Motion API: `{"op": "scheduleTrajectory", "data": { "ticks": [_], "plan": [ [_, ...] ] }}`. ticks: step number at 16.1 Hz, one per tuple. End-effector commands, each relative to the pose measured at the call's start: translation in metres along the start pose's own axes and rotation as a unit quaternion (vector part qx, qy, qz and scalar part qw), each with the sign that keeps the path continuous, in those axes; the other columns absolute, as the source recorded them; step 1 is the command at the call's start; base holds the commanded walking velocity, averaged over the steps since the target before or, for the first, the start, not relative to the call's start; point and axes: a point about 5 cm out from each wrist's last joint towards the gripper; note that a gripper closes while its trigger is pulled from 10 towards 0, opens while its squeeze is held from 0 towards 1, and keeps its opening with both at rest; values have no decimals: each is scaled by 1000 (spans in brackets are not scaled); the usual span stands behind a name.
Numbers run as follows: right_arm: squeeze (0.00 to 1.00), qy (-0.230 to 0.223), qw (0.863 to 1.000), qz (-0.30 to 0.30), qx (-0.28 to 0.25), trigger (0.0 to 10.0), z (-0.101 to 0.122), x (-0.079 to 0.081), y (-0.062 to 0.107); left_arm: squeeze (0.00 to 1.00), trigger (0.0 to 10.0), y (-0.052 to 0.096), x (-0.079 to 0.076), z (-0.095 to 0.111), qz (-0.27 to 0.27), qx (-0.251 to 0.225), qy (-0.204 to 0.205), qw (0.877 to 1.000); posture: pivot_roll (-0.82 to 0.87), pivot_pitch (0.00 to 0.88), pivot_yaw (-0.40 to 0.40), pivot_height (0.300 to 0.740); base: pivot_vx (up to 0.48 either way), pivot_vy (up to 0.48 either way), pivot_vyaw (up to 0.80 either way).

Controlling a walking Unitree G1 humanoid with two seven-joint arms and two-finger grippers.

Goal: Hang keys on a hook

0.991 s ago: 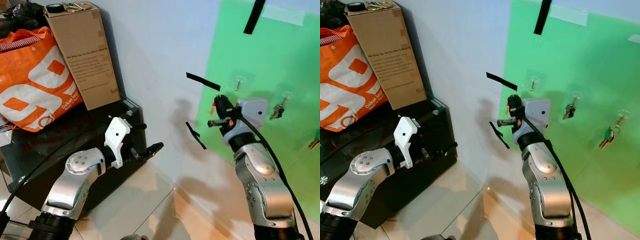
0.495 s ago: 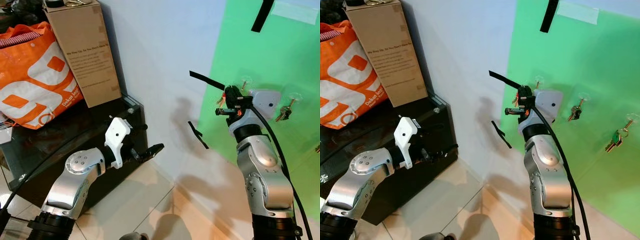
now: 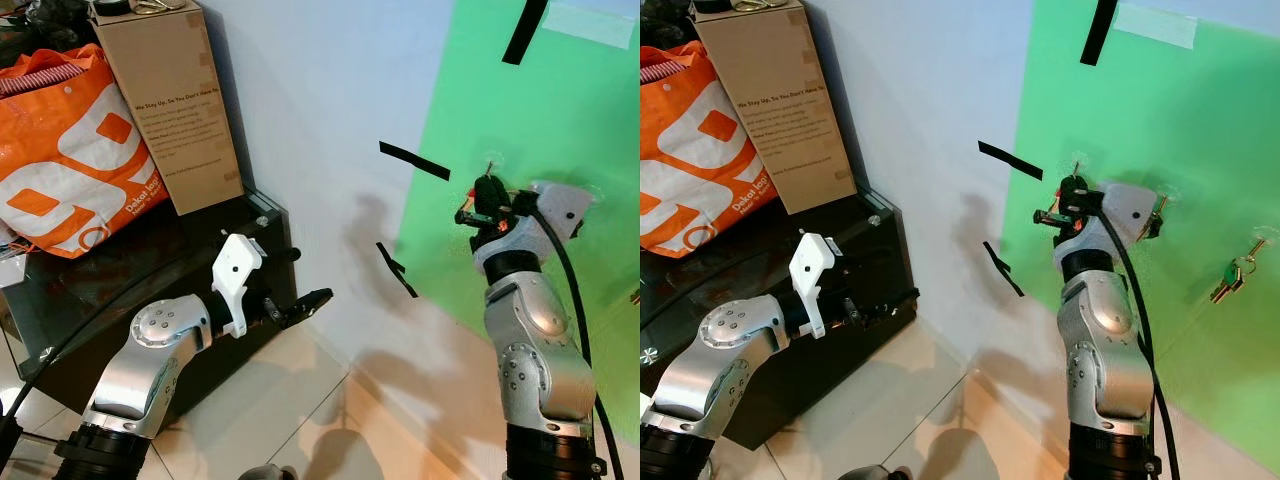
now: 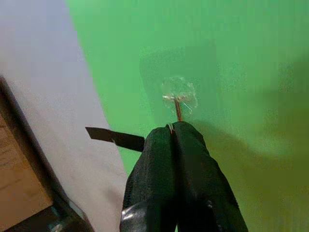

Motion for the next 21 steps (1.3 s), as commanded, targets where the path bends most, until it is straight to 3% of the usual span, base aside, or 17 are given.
{"op": "scheduleTrajectory", "data": {
  "ticks": [1, 10, 21],
  "plan": [
    [0, -15, 1000, -2, 8, 10000, 0, -1, 0, 0, 10000, 0, -1, 3, -9, 3, -7, 1000, -41, 0, 64, 740, 0, 0, 0],
    [0, -29, 997, -3, 66, 10000, -15, 0, 1, 0, 10000, -1, -2, 5, -12, 4, -7, 1000, -39, 0, 66, 740, 0, 0, 0],
    [0, -59, 995, 75, -1, 10000, 8, 8, 11, 0, 10000, -4, -4, 7, -19, 2, -6, 1000, -51, 0, 70, 740, 0, 0, 0]
  ]
}}
Point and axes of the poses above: a point about 5 cm out from each wrist's last joint towards the gripper, its own y axis pointing back from the gripper into the wrist, its own z axis along the axis of the wrist's last joint, x = y × z, and after that the axes turned 9 degrees about y, right-handed
